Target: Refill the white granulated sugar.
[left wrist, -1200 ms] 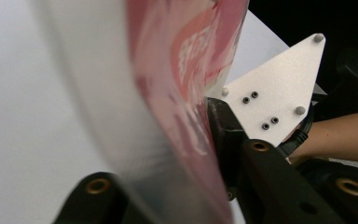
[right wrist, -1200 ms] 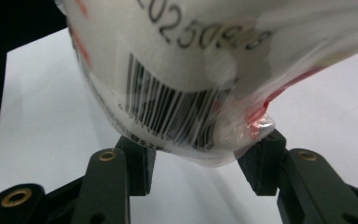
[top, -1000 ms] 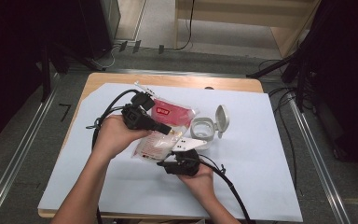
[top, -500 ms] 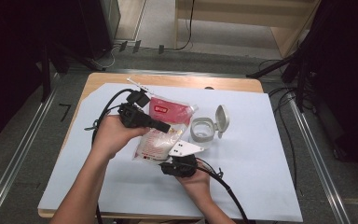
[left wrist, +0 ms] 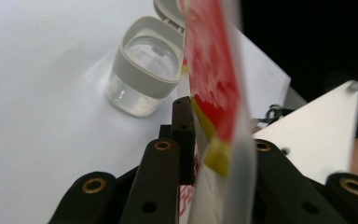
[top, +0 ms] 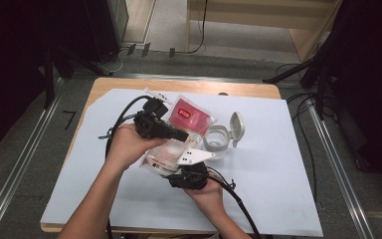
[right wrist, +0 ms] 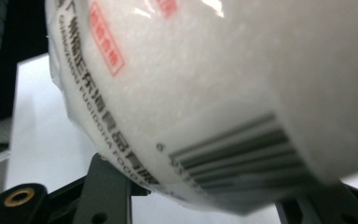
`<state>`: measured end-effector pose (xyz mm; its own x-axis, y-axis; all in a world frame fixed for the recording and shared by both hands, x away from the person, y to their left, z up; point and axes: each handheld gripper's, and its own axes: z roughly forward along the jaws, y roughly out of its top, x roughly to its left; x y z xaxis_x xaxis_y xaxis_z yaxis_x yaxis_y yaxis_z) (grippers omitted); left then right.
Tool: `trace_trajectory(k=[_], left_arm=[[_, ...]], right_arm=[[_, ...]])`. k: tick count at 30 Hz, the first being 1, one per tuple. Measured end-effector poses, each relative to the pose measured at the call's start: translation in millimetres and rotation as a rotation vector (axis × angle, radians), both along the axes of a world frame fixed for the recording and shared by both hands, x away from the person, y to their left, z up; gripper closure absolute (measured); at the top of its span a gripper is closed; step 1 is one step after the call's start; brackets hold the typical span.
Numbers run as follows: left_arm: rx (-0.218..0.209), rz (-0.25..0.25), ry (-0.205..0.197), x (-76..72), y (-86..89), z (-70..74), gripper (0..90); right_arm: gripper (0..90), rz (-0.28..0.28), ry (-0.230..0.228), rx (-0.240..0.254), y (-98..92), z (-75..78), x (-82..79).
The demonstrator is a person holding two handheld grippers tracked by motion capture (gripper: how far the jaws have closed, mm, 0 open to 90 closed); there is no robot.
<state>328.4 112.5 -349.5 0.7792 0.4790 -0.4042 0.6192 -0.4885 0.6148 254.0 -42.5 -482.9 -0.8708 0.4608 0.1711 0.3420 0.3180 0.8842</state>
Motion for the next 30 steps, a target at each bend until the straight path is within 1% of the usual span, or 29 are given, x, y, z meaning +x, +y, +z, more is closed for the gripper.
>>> trace_trajectory(k=[1, 2, 4, 5, 6, 7, 9, 10, 12, 14, 15, 17, 20, 23, 25, 26, 27, 28, 30], left_arm=[[-0.006, -0.007, -0.005, 0.1, 0.4, 0.0, 81.2], [-0.019, -0.011, -0.002, -0.4, 0.5, 0.0, 81.3], [-0.024, -0.026, -0.005, -0.4, 1.0, -0.4, 81.0], [-0.02, -0.027, 0.0, 0.2, 1.3, -0.8, 81.0], [-0.023, -0.012, 0.014, 1.0, 1.8, -1.1, 81.7], [-0.031, -0.003, 0.035, 2.6, 2.8, -1.0, 83.0], [-0.043, 0.009, 0.069, 2.8, 3.6, 0.0, 85.3], [-0.037, 0.011, 0.081, 2.2, 4.4, 1.1, 86.2], [-0.038, 0.013, 0.089, 0.0, 4.3, 2.6, 86.9], [-0.047, 0.013, 0.096, -1.2, 3.6, 4.5, 87.3], [-0.042, 0.007, 0.093, -1.4, 3.5, 5.8, 87.6], [-0.047, 0.01, 0.099, -2.5, 2.1, 7.2, 87.8], [-0.042, 0.012, 0.106, -2.7, 0.3, 6.6, 87.8], [-0.037, 0.011, 0.114, -2.1, -1.0, 4.9, 88.1], [-0.03, 0.009, 0.112, -1.1, -3.1, 4.0, 88.1], [-0.019, 0.009, 0.114, -0.6, -3.9, 3.9, 88.1], [-0.009, 0.015, 0.106, -0.4, -5.4, 3.6, 88.2], [0.005, 0.018, 0.109, -0.3, -6.5, 3.9, 88.1], [0.024, 0.01, 0.107, 0.0, -9.6, 3.5, 87.0]], right_arm=[[53.6, -0.002, 0.004, 0.005, -0.3, 1.2, 0.1], [53.6, -0.002, 0.002, 0.008, -0.8, 2.0, 0.3], [53.6, -0.002, 0.002, 0.007, -1.6, 4.6, -0.8], [53.6, 0.0, 0.003, 0.005, -1.9, 5.7, -1.0], [53.7, 0.005, 0.008, 0.004, -1.9, 6.9, -1.4], [53.7, -0.002, 0.015, 0.006, -1.6, 8.5, -2.3], [53.8, -0.008, 0.04, 0.033, 0.1, 10.8, -4.5], [53.8, -0.009, 0.042, 0.042, 1.0, 11.3, -5.5], [53.7, -0.002, 0.049, 0.047, 2.9, 13.0, -8.3], [53.6, -0.004, 0.042, 0.038, 3.0, 14.7, -9.9], [53.5, -0.007, 0.036, 0.038, 2.7, 15.7, -10.7], [52.8, -0.01, 0.029, 0.039, 1.9, 17.3, -11.4], [51.6, -0.031, 0.028, 0.031, 3.5, 17.5, -13.5], [50.4, -0.055, 0.015, 0.015, 6.3, 15.9, -14.9], [47.6, -0.084, -0.003, -0.014, 10.0, 15.3, -16.4], [47.9, -0.091, -0.002, -0.02, 11.2, 14.7, -15.6], [48.0, -0.088, 0.005, -0.015, 11.5, 14.0, -14.8], [48.9, -0.085, 0.008, -0.01, 11.7, 12.7, -13.6], [53.2, -0.076, 0.028, -0.019, 13.0, 12.1, -12.0]])
